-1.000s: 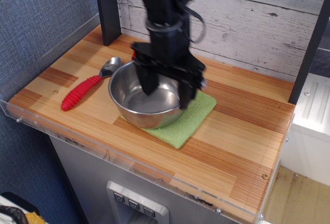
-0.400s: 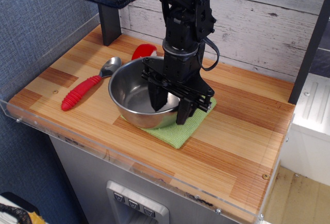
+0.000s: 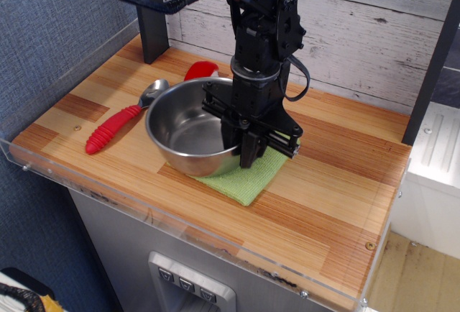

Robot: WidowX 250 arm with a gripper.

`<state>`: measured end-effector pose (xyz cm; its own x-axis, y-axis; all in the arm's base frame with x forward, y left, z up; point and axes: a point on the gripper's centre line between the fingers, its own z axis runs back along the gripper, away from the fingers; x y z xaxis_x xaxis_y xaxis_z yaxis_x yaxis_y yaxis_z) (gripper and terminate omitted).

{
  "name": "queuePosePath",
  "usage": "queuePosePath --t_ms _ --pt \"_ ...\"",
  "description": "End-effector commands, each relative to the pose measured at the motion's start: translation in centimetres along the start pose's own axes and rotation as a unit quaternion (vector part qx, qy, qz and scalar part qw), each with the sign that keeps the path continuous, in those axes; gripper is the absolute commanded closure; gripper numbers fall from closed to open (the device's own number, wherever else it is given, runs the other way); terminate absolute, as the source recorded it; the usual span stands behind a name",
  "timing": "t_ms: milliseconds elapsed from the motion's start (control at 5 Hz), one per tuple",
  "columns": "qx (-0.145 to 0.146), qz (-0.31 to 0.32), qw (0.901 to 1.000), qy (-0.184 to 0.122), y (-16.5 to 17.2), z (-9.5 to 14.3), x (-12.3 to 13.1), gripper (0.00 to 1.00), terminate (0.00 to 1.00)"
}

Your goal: Place the pot to the right of the green towel

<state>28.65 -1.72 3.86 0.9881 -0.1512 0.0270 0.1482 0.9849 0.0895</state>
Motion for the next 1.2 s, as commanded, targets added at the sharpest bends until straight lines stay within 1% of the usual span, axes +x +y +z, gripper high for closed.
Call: queuePosePath --t_ms 0,200,400,600,800,1000 --pt "0.013 0.04 0.9987 -0.029 2.7 2.9 -0.1 1.0 0.0" --pt "0.045 0.046 0.997 -0.044 3.0 5.5 0.2 1.0 0.0" --pt "0.06 0.029 0.9954 -0.07 1.3 8.6 -0.1 1.0 0.0" --pt "0.018 -0.034 0.9956 -0.085 -2.0 9.0 0.8 1.0 0.0" --pt "-0.031 -0.089 0.9933 -0.068 -5.0 8.4 1.4 1.0 0.0" --pt "-0.052 -0.13 0.9895 -0.034 -8.2 6.4 2.1 1.0 0.0"
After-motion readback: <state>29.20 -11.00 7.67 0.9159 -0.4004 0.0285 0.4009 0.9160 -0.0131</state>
